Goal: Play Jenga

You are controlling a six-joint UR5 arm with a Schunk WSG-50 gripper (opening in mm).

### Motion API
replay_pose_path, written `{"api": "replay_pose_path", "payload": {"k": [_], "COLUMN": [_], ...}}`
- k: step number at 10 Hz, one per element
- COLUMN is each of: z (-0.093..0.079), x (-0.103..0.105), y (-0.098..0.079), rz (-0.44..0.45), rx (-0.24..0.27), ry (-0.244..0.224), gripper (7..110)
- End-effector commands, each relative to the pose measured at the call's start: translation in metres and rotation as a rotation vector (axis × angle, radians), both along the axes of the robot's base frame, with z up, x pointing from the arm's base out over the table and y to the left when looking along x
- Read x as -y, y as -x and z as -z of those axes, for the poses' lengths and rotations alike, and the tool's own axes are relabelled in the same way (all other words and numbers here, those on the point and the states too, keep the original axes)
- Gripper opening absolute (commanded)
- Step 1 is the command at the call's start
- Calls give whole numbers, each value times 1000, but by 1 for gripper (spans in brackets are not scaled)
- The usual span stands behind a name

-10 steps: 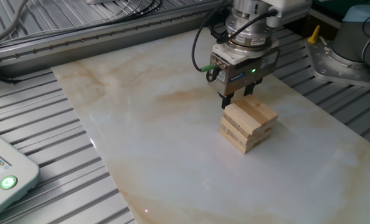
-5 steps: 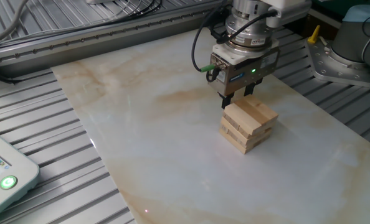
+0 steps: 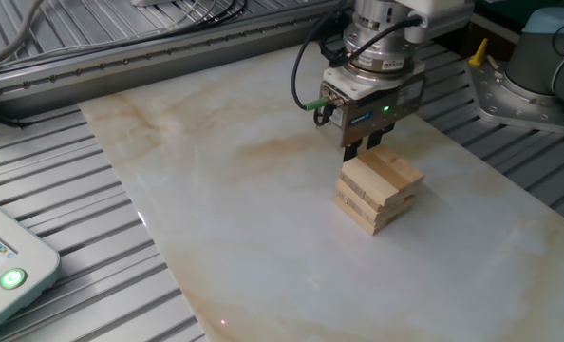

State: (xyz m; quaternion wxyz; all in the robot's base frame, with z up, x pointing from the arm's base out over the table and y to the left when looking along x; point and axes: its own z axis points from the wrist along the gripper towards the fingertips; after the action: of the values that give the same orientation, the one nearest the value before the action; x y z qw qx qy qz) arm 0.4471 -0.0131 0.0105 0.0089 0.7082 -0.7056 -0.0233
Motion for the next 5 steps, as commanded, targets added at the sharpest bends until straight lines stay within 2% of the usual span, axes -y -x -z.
{"api": "replay_pose_path", "payload": {"k": [1,5], "z": [0,0], "x": [-3,-2], "y": [-3,-3], "rz": [10,30], "rx": [9,10], "ry": [-16,-12], "gripper": [22,22]}}
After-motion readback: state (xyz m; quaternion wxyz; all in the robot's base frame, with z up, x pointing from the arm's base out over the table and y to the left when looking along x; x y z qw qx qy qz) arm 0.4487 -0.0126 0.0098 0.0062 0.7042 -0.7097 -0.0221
